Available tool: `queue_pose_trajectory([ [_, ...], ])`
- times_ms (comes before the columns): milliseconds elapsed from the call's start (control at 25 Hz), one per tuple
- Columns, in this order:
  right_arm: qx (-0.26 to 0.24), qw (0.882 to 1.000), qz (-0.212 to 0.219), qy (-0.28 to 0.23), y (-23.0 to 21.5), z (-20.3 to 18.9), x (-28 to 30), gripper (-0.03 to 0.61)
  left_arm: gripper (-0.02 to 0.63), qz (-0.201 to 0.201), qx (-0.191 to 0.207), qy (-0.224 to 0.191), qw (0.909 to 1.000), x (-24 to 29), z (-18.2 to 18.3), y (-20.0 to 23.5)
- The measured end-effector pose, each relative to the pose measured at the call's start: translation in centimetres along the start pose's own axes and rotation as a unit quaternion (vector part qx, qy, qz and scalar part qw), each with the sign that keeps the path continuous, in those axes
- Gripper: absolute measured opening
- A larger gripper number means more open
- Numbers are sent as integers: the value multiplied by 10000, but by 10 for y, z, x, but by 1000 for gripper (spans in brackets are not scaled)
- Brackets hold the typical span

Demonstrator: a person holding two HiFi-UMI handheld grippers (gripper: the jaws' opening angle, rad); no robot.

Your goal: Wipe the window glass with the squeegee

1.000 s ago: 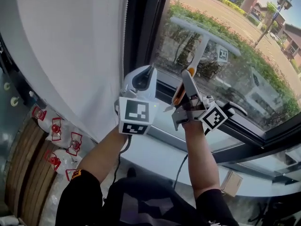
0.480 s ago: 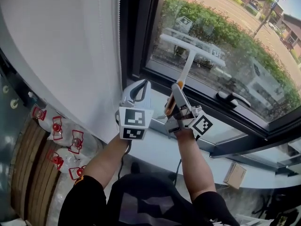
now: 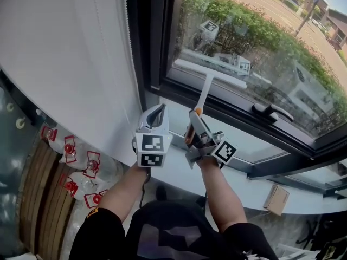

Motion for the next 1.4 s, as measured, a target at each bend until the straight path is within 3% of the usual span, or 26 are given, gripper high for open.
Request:
queue_pose_trajectory([
  [240,106,9997,-150,149,-18,-18,-1,49,21,32,-39,105,9999,6,-15,9],
  [360,-210,9991,-276,232,-11,-15,-6,48,20,6,-41,92,9999,8,-13,3],
  [560,-522,9985,-59,183,15,7,-8,48,18,-492,-112,-33,9987,16,3,-16],
  [1000,-1421,9875,669,-155,90,124,-21,48,18,-728,185,-1393,9874,15,107,-75],
  [1400,-1544,9833,956,-128,105,173,-30,48,18,-519,434,-2055,9763,19,172,-111],
])
Point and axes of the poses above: the fingertips, and each gripper's own axes: x forward along the fingers, y to its left, z out of its top, the point moved 7 cm from there along -x, backward along the fingers, and after that the axes turned 2 degrees about -z, right-handed, at the moved point
